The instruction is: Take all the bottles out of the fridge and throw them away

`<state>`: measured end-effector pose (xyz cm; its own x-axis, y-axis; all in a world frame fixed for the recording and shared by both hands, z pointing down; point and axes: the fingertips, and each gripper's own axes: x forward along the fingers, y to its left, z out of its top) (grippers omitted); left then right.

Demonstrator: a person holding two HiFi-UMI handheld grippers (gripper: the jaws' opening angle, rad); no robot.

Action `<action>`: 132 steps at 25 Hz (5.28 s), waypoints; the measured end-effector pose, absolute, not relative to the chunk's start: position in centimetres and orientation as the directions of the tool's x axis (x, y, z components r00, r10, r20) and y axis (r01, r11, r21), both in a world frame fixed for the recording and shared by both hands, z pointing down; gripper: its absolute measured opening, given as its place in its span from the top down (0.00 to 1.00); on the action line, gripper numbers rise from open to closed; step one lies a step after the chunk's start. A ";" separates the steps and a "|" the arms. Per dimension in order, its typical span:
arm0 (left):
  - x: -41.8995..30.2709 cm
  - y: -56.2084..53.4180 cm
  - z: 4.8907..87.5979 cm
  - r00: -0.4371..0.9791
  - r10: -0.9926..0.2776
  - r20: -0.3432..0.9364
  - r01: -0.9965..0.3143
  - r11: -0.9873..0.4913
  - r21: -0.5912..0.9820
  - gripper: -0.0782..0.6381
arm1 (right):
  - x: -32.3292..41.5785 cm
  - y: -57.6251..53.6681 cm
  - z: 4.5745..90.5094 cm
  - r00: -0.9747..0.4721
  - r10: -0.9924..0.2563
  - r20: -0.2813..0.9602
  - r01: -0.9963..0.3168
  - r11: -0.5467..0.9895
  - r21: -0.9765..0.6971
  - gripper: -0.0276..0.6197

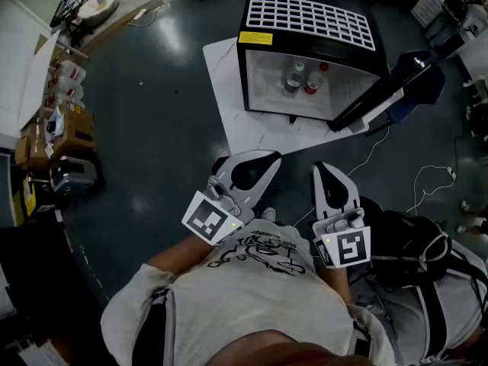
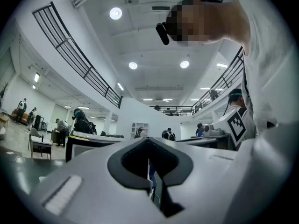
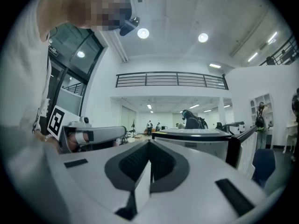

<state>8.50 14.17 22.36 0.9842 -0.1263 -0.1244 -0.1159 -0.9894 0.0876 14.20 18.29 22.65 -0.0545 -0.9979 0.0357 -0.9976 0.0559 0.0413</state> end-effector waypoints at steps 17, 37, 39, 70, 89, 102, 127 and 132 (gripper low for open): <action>10.1 15.8 22.3 0.985 -0.122 -0.122 -0.112 -0.990 0.088 0.88 | 16.0 19.4 22.3 -0.039 -0.999 0.018 -0.999 0.040 0.028 0.95; 12.2 19.5 23.3 0.980 -0.177 -0.094 -0.169 -0.982 0.089 0.88 | 18.1 22.8 22.9 -0.082 -0.996 0.019 -0.997 0.082 -0.001 0.95; 12.5 19.3 23.3 0.980 -0.177 -0.095 -0.169 -0.982 0.090 0.88 | 18.3 22.5 23.0 -0.083 -0.996 0.019 -0.997 0.083 -0.002 0.95; 14.9 8.2 23.0 0.980 -0.171 -0.106 -0.162 -0.983 0.086 0.88 | 20.4 11.0 22.6 -0.086 -0.996 0.028 -0.996 0.087 0.018 0.95; 15.5 0.0 24.3 0.986 -0.135 -0.102 -0.124 -0.987 0.106 0.88 | 20.5 2.5 23.4 -0.069 -0.996 0.047 -0.997 0.071 0.031 0.95; 15.6 -3.0 24.8 0.988 -0.132 -0.084 -0.123 -0.987 0.100 0.88 | 20.5 -0.4 23.8 -0.072 -0.996 0.053 -0.997 0.074 0.031 0.95; 20.5 -2.5 27.5 0.978 -0.186 -0.093 -0.179 -0.981 0.078 0.88 | 25.5 0.6 27.5 -0.087 -0.992 0.090 -0.993 0.094 0.071 0.95; 21.1 -3.1 28.5 0.976 -0.195 -0.101 -0.190 -0.980 0.062 0.88 | 25.9 0.1 29.8 -0.099 -0.988 0.117 -0.989 0.111 0.097 0.94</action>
<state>21.14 -3.15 28.51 0.9755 -0.1953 -0.1010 -0.1898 -0.9799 0.0619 25.95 0.09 29.83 -0.0991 -0.9882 0.1167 -0.9892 0.1106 0.0967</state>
